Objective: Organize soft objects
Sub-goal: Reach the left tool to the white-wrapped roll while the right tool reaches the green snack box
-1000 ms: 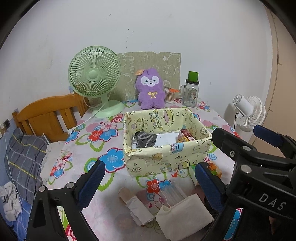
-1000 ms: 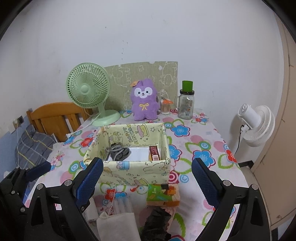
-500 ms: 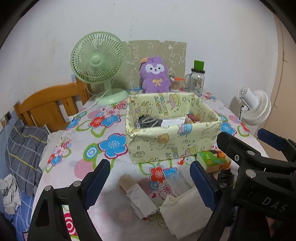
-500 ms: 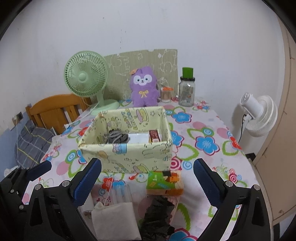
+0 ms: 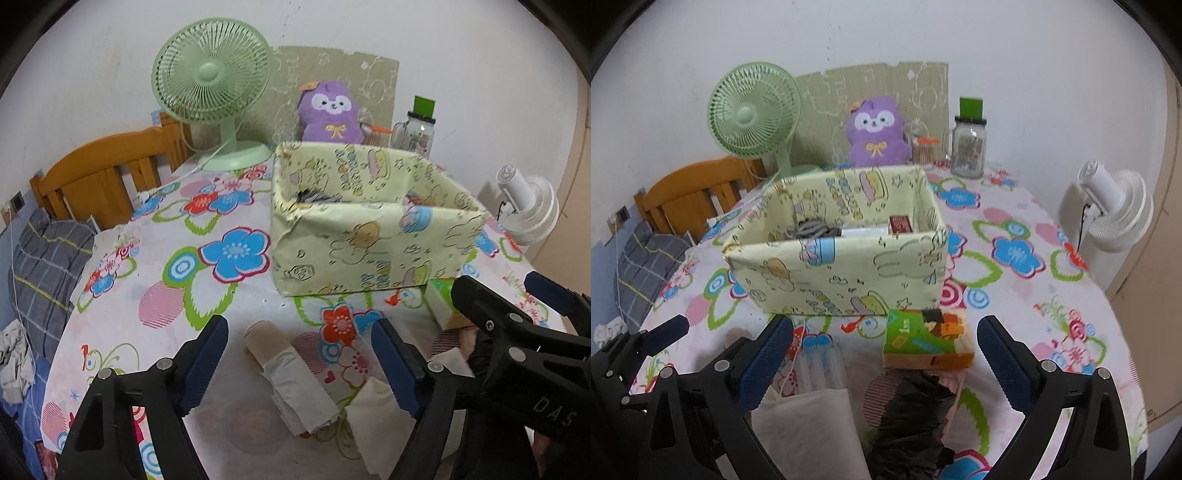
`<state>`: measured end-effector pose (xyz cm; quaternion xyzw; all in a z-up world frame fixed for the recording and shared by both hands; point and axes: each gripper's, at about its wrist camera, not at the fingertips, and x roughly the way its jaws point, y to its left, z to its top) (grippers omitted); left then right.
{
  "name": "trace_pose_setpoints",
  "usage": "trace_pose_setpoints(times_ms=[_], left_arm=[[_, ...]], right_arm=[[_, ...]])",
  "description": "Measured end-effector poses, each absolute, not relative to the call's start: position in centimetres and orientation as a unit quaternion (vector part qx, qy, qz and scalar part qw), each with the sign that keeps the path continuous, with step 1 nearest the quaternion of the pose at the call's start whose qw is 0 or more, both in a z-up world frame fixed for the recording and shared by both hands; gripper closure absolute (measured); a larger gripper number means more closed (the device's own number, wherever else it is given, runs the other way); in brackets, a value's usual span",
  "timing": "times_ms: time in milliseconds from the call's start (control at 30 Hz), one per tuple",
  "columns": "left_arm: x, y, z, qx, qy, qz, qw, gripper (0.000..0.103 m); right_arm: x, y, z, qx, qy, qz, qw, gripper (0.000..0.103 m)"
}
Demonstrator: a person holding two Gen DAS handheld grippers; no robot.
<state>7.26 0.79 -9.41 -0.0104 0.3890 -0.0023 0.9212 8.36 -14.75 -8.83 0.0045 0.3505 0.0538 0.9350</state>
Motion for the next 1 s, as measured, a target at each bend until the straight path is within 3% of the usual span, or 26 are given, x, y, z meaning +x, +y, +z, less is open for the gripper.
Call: trace_pose_setpoints(times_ms=[400,533,1000], left_arm=[[9.5,1.1,-12.8,-0.009,0.443,0.009,0.896,0.036],[9.9,1.3,-13.6,-0.015,0.462,0.012,0.887,0.05],[11.3,-0.1,-13.8,-0.009,0.459,-0.017,0.888,0.076]], right_arm=[[10.9,-15.4,-11.9,-0.001,0.39,0.036,0.92,0.002],[11.8,-15.6,-13.0,-0.003,0.407,0.025,0.913,0.002],[14.1,-16.6,-15.0,0.009,0.461,0.018,0.887,0.002]])
